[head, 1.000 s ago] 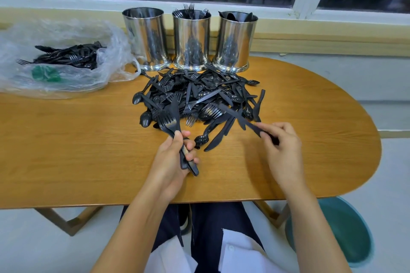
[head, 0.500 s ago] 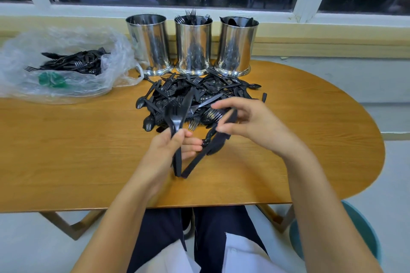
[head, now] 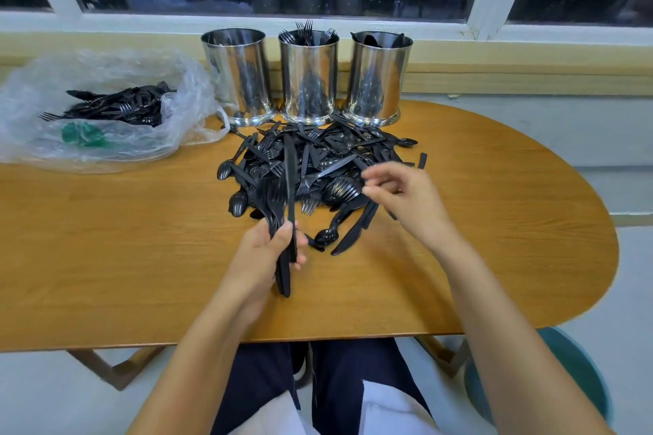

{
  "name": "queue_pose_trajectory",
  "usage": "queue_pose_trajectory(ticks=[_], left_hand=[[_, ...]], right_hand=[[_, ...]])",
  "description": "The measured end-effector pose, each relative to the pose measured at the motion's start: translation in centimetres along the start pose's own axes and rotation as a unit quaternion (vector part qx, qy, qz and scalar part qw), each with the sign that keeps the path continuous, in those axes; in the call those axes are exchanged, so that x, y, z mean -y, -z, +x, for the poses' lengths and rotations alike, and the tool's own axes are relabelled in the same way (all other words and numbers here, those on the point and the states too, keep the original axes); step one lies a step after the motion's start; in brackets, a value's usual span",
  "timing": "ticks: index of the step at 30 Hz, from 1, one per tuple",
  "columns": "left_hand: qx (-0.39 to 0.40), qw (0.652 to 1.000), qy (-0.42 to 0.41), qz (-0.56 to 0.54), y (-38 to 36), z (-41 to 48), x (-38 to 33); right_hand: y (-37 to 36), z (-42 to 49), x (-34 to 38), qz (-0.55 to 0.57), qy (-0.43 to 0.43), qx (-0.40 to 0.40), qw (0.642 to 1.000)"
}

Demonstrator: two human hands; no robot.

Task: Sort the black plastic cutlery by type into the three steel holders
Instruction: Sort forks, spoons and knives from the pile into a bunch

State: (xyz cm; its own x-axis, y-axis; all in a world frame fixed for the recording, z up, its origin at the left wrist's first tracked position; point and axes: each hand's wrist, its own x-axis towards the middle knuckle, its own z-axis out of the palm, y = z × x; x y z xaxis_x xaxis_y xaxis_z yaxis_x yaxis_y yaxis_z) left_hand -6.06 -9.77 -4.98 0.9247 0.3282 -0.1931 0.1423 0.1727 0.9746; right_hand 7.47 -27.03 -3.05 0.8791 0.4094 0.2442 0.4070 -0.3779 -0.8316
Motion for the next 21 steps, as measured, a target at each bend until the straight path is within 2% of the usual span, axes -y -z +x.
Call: queue_pose_trajectory(ticks=[4,6,11,17,19,21], left_hand=[[-0.007,1.000,0.012,-0.027,0.1,0.4,0.3],[-0.013,0.999,0.009,-0.040,-0.1,0.6,0.4],[-0.019,0.998,0.012,-0.055,-0.1,0.6,0.7],[-0.021,0.995,0.021,-0.090,0.0,0.5,0.8],[-0.028,0.995,0.019,-0.098,-0.1,0.5,0.8],[-0.037,0.995,0.013,-0.096,-0.3,0.6,0.8]], right_hand=[[-0.9,-1.6,-2.2,-0.152,0.028,0.134,0.979],[-1.5,-2.0,-2.8,-0.197,0.047,0.158,0.967],[-1.7,-1.9,-3.3,-0.255,0.089,0.152,0.951],[-1.4,-1.0,-3.0,-0.299,0.137,0.192,0.925],[-1.3,-0.8,-3.0,-0.287,0.149,0.184,0.928],[-1.0,-0.5,-2.3,-0.220,0.161,0.133,0.953]])
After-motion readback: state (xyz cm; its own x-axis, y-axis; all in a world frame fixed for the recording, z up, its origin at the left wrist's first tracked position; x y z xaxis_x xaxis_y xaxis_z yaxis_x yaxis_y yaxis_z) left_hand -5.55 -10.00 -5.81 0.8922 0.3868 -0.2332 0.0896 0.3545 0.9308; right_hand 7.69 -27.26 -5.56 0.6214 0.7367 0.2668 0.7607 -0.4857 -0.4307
